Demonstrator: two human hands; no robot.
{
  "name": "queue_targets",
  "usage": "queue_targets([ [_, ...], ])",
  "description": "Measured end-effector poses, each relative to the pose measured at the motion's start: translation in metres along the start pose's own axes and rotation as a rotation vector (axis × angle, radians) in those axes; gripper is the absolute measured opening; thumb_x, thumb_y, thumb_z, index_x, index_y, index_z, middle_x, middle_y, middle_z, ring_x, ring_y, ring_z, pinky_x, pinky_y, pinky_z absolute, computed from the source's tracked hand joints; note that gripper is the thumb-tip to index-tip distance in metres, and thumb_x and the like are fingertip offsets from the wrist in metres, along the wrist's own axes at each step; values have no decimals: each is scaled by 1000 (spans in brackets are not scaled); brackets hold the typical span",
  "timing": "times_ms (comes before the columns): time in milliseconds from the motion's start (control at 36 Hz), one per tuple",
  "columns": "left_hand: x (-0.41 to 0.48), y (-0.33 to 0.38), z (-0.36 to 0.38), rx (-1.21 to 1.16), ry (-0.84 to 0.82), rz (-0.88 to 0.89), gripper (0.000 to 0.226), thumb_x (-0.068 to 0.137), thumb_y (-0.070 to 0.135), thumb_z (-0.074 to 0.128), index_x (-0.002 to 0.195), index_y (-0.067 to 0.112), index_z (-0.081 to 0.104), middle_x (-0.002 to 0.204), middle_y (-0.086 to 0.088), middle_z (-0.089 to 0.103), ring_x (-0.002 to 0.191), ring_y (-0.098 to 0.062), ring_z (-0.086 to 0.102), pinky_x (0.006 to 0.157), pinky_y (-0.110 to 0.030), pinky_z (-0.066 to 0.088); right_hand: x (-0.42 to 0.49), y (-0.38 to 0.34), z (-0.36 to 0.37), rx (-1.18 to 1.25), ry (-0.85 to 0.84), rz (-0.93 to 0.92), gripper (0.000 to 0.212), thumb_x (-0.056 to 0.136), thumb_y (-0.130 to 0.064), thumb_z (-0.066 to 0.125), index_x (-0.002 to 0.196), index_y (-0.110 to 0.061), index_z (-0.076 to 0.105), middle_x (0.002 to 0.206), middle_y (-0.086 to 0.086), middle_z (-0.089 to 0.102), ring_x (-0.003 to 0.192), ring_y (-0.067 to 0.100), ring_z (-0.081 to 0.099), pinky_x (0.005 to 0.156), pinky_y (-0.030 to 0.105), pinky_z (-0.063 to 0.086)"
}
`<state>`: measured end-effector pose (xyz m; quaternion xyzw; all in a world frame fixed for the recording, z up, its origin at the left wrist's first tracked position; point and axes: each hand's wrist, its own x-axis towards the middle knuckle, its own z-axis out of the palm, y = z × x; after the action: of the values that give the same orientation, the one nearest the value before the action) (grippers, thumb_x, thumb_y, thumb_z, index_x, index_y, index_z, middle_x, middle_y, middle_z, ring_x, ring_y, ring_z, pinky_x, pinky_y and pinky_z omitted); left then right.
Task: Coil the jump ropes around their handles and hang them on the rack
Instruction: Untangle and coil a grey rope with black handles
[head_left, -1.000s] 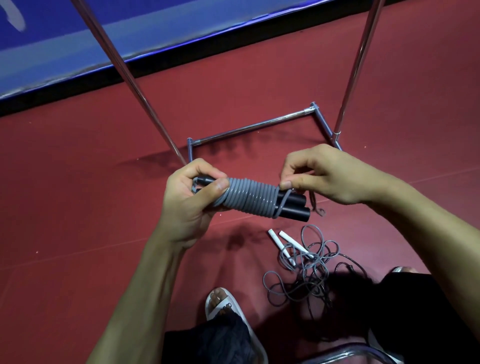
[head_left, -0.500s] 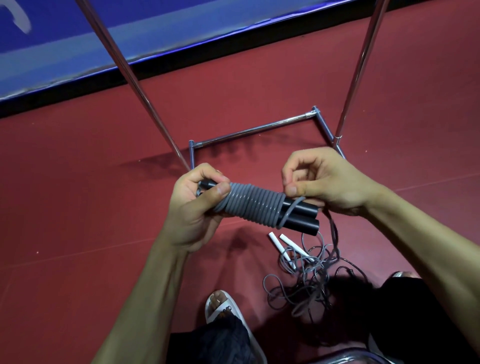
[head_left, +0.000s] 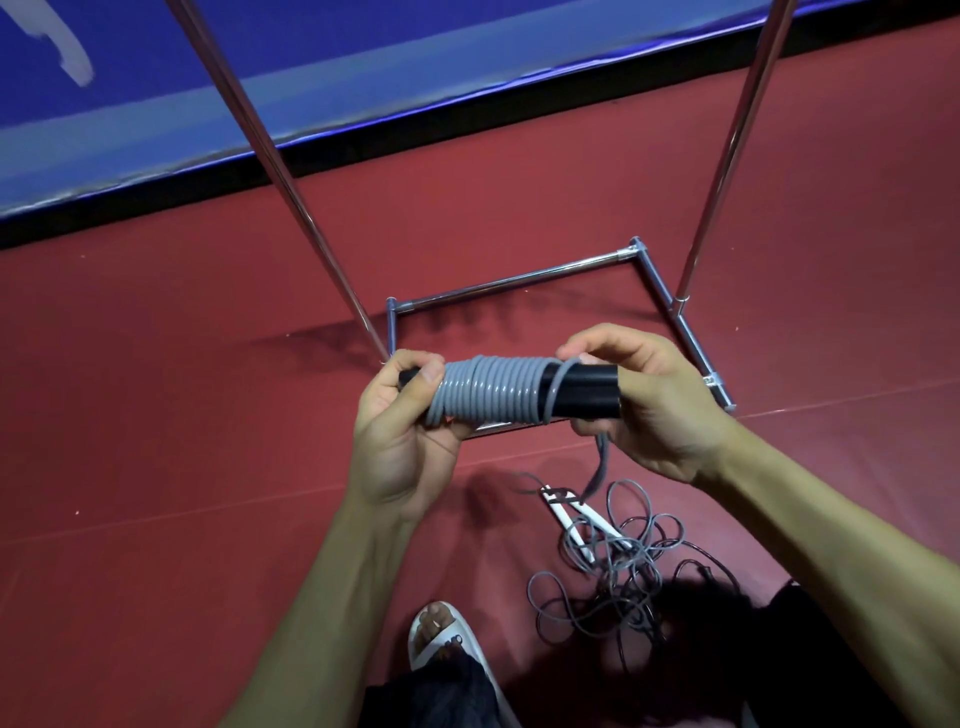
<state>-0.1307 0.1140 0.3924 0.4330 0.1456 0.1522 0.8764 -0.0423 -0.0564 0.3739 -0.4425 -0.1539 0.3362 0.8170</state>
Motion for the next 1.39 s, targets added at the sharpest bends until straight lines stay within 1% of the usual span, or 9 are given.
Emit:
queue_targets([
  [83,3,-1,0,-48,24,24,8,79,11,52,81,7,45,70,-7,66,70,-18,68,58,-34,58,-2,3,5,96,-1,-17,34,68,8,55,82,-12,78,64,7,56,51,13,41,46,22,32],
  [278,2,-5,5,-84,119,58,11,84,3,57,81,8,48,76,-9,58,70,-17,68,60,-35,58,1,10,13,-476,246,-234,42,72,19,53,71,-20,71,50,-7,50,45,9,42,44,23,35],
  [417,4,-8,10,-51,214,76,7,86,3,52,82,7,50,88,-13,50,75,-19,64,60,-35,57,4,14,17,-877,372,-300,36,84,11,59,78,-23,67,84,-6,63,73,-3,56,72,11,44],
  [556,5,-11,13,23,245,101,15,92,-1,49,79,7,52,90,-13,47,78,-20,59,60,-35,57,4,14,31,-316,384,-62,40,84,25,39,86,-1,70,75,12,72,61,21,69,64,29,59],
  [667,5,-12,15,48,254,102,18,93,-3,49,79,7,52,88,-13,49,78,-21,61,60,-36,58,1,13,33,-286,416,2,38,82,23,36,96,2,64,83,26,68,72,32,70,68,37,57],
  [917,9,-9,12,45,290,149,18,94,-3,48,79,7,51,81,-9,51,73,-17,61,58,-35,57,-3,4,32,-146,342,178,32,95,14,42,88,-9,64,67,1,57,52,9,54,58,25,50],
  [1111,13,-3,4,-34,307,184,15,95,-2,49,82,5,50,87,-14,50,75,-19,62,58,-34,56,-8,-3,34,63,85,199,40,62,-11,84,97,-3,65,85,12,47,65,12,53,60,22,47],
  [1250,13,-3,1,110,217,237,9,77,7,62,78,6,53,76,-5,53,72,-18,56,61,-35,56,-3,3,33,44,258,106,27,88,-14,61,62,-9,65,60,1,45,55,12,42,49,19,35],
  [1389,12,-3,-1,162,145,186,9,76,10,61,80,8,53,80,-4,52,73,-15,56,64,-32,56,-7,1,31,60,255,132,11,94,-4,53,91,0,63,69,0,57,54,8,42,44,16,33],
])
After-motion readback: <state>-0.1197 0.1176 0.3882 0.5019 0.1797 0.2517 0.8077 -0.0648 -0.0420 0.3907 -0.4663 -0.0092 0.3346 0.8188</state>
